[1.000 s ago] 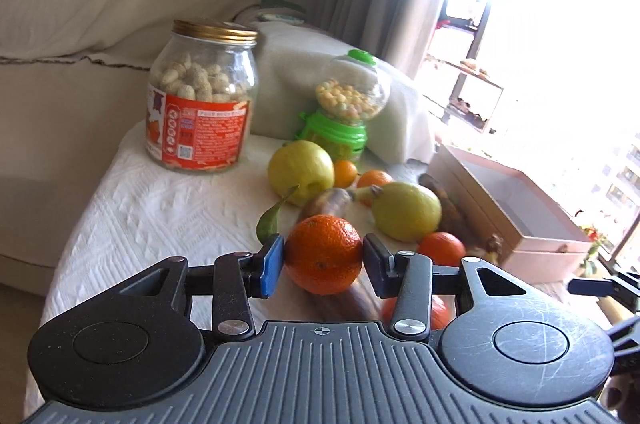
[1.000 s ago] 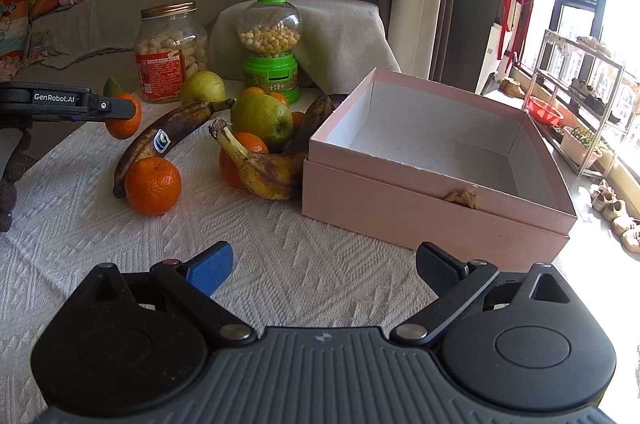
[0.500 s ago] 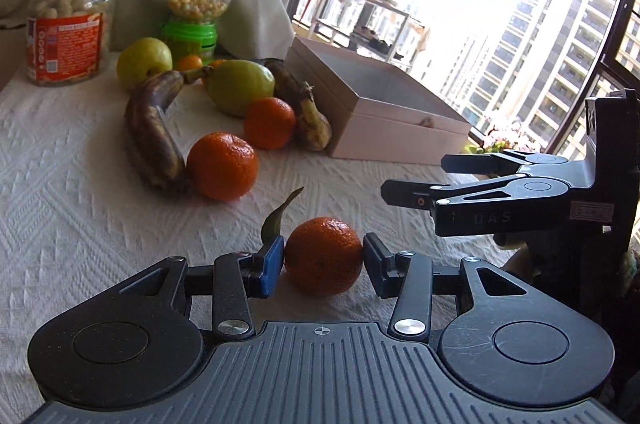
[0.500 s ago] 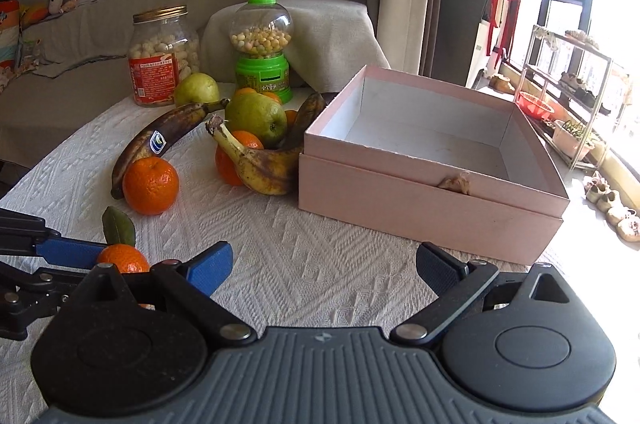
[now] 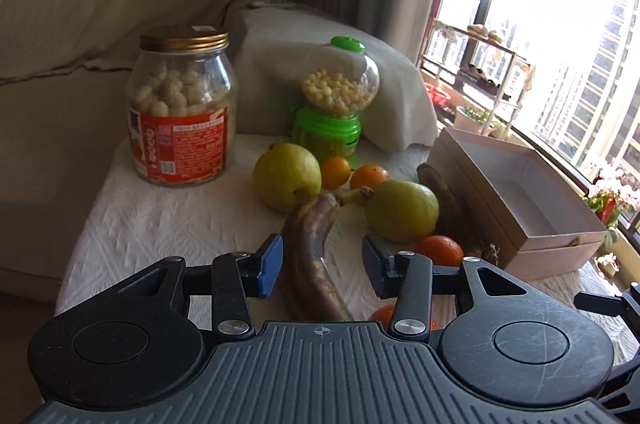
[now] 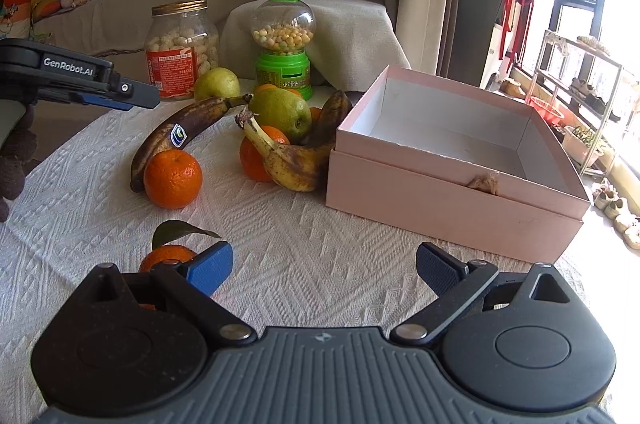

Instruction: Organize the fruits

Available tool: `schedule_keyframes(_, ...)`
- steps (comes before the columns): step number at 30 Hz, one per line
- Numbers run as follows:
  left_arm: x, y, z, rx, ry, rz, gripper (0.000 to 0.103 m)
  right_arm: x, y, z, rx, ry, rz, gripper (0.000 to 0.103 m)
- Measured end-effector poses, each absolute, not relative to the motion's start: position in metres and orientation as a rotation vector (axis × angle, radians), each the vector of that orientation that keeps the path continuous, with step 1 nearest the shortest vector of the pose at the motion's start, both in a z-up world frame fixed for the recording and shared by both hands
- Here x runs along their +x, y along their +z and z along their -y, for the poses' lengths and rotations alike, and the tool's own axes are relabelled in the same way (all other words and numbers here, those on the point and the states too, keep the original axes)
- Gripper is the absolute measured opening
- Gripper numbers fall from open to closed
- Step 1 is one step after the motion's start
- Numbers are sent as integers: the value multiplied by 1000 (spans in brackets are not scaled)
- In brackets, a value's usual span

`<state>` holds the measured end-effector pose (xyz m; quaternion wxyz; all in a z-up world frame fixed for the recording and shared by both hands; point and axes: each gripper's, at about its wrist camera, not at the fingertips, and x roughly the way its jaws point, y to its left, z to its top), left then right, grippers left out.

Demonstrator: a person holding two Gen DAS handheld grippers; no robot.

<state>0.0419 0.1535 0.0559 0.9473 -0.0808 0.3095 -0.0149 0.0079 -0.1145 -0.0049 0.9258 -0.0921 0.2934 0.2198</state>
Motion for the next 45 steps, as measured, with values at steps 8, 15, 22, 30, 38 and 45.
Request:
schedule_keyframes(8, 93, 24, -139, -22, 42, -770, 49, 3, -13, 132, -158, 431, -603, 98)
schedule_keyframes(15, 98, 8, -140, -47, 33, -789, 49, 7, -18, 147, -74, 431, -620, 98)
schedule_keyframes(22, 97, 13, -135, -51, 83, -806, 42, 4, -18, 151, -55, 433, -598, 98)
schedule_keyframes(30, 20, 24, -148, -24, 153, -821, 42, 6, -18, 157, -14, 436, -607, 98)
schedule_keyframes(38, -48, 21, -161, -102, 244, -834, 42, 5, -14, 149, -49, 470, -604, 98)
schedule_keyframes(45, -47, 18, -161, -106, 252, -818, 43, -22, 15, 118, -140, 643, -526, 98)
